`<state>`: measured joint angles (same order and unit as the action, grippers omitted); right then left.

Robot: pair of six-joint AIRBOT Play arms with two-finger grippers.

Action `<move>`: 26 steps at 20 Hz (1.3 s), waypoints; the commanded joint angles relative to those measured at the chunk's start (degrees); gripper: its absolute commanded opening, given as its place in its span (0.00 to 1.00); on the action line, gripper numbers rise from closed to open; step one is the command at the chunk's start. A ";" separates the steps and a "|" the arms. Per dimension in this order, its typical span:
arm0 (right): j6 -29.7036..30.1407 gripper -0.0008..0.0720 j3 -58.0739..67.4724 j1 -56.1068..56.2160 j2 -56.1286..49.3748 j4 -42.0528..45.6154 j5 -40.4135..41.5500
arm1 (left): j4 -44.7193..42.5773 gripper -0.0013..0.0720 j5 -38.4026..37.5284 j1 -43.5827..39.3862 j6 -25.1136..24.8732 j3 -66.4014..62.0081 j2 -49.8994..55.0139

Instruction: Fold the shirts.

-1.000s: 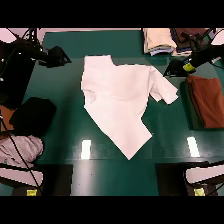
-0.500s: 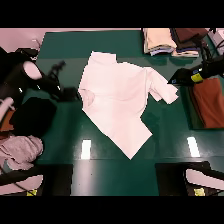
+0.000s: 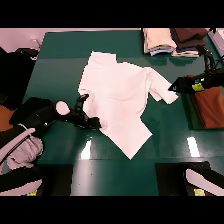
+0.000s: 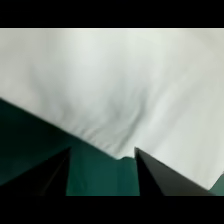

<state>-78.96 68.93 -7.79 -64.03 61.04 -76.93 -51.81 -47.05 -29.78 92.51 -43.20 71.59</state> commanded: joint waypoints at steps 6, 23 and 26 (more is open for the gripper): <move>-0.02 0.60 -0.46 1.68 0.57 0.00 -0.63 | 3.89 0.09 12.15 -4.35 6.88 0.59 2.60; 2.54 0.77 -16.87 -10.40 -5.86 -0.15 9.03 | -20.22 0.05 -13.38 20.31 3.10 -3.06 -19.80; 2.49 0.77 -12.85 -6.71 -12.76 -0.09 13.40 | -19.76 0.05 -13.77 20.31 3.15 -3.06 -19.80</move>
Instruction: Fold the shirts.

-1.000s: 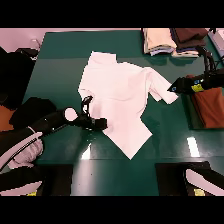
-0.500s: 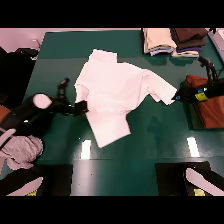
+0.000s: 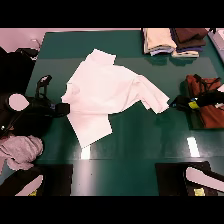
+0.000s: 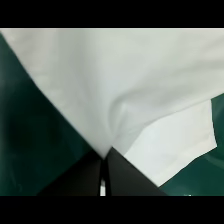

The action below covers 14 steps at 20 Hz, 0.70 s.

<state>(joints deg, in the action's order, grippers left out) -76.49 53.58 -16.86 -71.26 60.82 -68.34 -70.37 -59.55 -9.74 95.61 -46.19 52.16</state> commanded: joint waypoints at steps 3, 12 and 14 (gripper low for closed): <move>-0.63 0.76 7.80 5.64 -11.67 0.13 8.28 | -1.20 0.05 -1.14 0.26 0.42 -0.07 -0.37; 2.93 0.04 22.71 10.36 -12.94 0.70 6.14 | -2.27 0.05 -4.50 0.26 0.33 -5.18 -0.79; 3.91 0.04 27.56 10.34 -5.95 0.63 1.81 | -4.15 0.05 -5.70 0.26 0.33 -9.86 -2.21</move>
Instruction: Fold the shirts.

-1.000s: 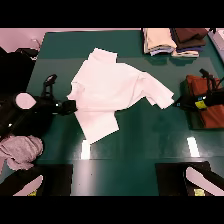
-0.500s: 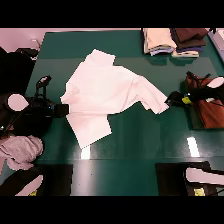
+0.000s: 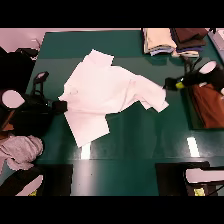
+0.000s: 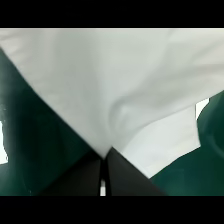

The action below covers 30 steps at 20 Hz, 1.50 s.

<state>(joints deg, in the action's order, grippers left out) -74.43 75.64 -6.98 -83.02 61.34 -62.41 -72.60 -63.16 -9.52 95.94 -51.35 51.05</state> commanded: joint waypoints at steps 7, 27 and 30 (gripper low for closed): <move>-0.48 0.04 19.74 0.48 28.15 -0.28 -14.82 | -2.93 0.05 -6.32 0.04 -1.09 -11.67 -2.27; -6.97 0.56 13.62 -2.51 -9.14 -1.60 -8.83 | -2.91 0.05 -8.50 0.04 -1.46 -11.54 -2.12; -2.84 0.56 10.75 -6.34 -6.62 -1.16 -16.74 | -2.91 0.05 -8.52 0.02 -1.46 -11.54 -2.12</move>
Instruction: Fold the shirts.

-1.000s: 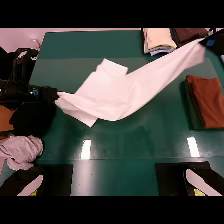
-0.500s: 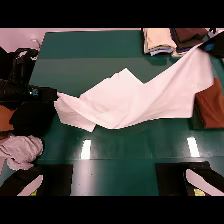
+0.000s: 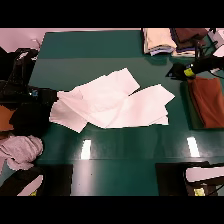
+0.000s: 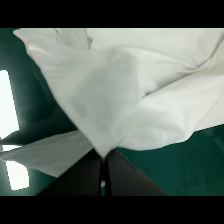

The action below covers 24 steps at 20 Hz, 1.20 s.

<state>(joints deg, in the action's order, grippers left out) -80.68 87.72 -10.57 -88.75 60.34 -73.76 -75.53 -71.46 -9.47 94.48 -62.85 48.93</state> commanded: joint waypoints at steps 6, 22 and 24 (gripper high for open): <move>6.25 0.52 -30.51 -11.82 15.43 -0.17 -3.67 | 0.04 0.05 0.44 -0.02 0.00 -0.04 0.00; 6.82 0.09 -45.92 -2.19 12.92 -0.81 8.33 | 0.04 0.05 1.60 -0.02 -0.02 -0.07 0.00; 6.82 0.04 -45.92 -1.88 13.79 -0.90 7.96 | 0.04 0.05 1.75 -0.02 -0.02 -0.11 -0.02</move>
<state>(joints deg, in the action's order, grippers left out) -73.84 41.98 -13.91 -75.37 58.96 -67.48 -75.46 -69.89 -9.47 94.48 -62.87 48.93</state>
